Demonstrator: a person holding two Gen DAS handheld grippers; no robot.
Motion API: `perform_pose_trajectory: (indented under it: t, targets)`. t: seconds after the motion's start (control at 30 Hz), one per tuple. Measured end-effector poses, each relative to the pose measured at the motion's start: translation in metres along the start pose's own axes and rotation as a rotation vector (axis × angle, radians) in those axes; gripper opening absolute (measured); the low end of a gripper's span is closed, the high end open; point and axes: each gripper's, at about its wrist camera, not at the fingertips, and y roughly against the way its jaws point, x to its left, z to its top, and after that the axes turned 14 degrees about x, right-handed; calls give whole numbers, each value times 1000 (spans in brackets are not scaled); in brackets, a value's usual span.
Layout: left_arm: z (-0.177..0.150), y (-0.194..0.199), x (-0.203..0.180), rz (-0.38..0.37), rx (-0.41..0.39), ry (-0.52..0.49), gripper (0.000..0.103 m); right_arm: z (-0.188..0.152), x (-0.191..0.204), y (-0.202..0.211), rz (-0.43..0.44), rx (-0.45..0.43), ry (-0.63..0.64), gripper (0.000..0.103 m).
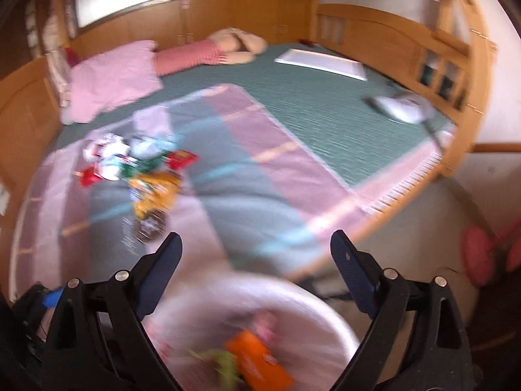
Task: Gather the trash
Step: 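Drop the crane and orange bag into the wastebasket by opening both grippers, then grasp the yellow chip bag with the right gripper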
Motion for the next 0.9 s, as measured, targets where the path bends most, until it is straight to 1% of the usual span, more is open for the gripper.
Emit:
perform_pose_trajectory:
  t: [0.03, 0.07, 0.1, 0.13, 0.17, 0.2, 0.27, 0.3, 0.33, 0.37, 0.4, 0.43, 0.47, 0.5, 0.53, 0.57, 0.63, 0.7, 0.77, 0.83, 0.87, 0.9]
  targets:
    - [4, 12, 27, 72, -34, 100, 90, 14, 19, -16, 47, 11, 16, 91]
    - [3, 27, 57, 161, -74, 214, 90, 25, 33, -30, 94, 31, 22, 91]
    - [2, 36, 76, 217, -94, 284, 90, 40, 50, -51, 142, 65, 15, 91]
    - [-3, 48, 98, 277, -117, 374, 90, 54, 65, -73, 153, 92, 2, 91]
    - [-7, 56, 116, 310, -131, 453, 90, 66, 76, -90, 137, 103, 2, 90]
    - [-18, 66, 141, 319, -143, 574, 91, 79, 89, -111, 101, 107, 4, 90]
    - [-29, 74, 166, 288, -147, 702, 91, 100, 103, -150, 27, 134, -22, 90]
    - [-38, 77, 179, 282, -146, 773, 91, 108, 104, -173, 1, 178, -56, 90]
    - [-43, 79, 185, 289, -143, 796, 91, 112, 101, -196, 0, 235, -111, 90]
    - [-48, 79, 192, 312, -124, 823, 91, 111, 97, -210, 24, 275, -160, 90]
    - [-51, 79, 197, 325, -107, 845, 92, 110, 92, -225, 72, 314, -218, 90]
    - [-57, 81, 203, 326, -98, 866, 92, 106, 90, -235, 118, 345, -260, 87]
    - [-59, 81, 210, 317, -91, 896, 92, 100, 92, -242, 169, 366, -277, 72]
    - [-63, 81, 216, 307, -85, 919, 92, 97, 98, -244, 209, 374, -270, 61]
    - [-65, 80, 218, 300, -81, 935, 92, 92, 106, -243, 250, 386, -244, 54]
    - [-66, 80, 221, 294, -77, 952, 92, 87, 118, -239, 272, 393, -198, 49]
    - [-71, 77, 225, 278, -72, 984, 92, 77, 140, -229, 325, 403, -112, 44]
    - [-71, 75, 230, 282, -66, 1000, 92, 63, 165, -217, 416, 430, -25, 43]
    - [-74, 80, 228, 287, -73, 1010, 92, 45, 198, -208, 552, 490, 74, 41]
    - [-78, 84, 229, 286, -90, 1035, 92, 31, 230, -199, 665, 546, 172, 41]
    - [-81, 86, 230, 287, -96, 1045, 92, 25, 244, -193, 690, 561, 225, 42]
    - [-82, 87, 230, 288, -100, 1055, 92, 21, 258, -186, 703, 564, 285, 46]
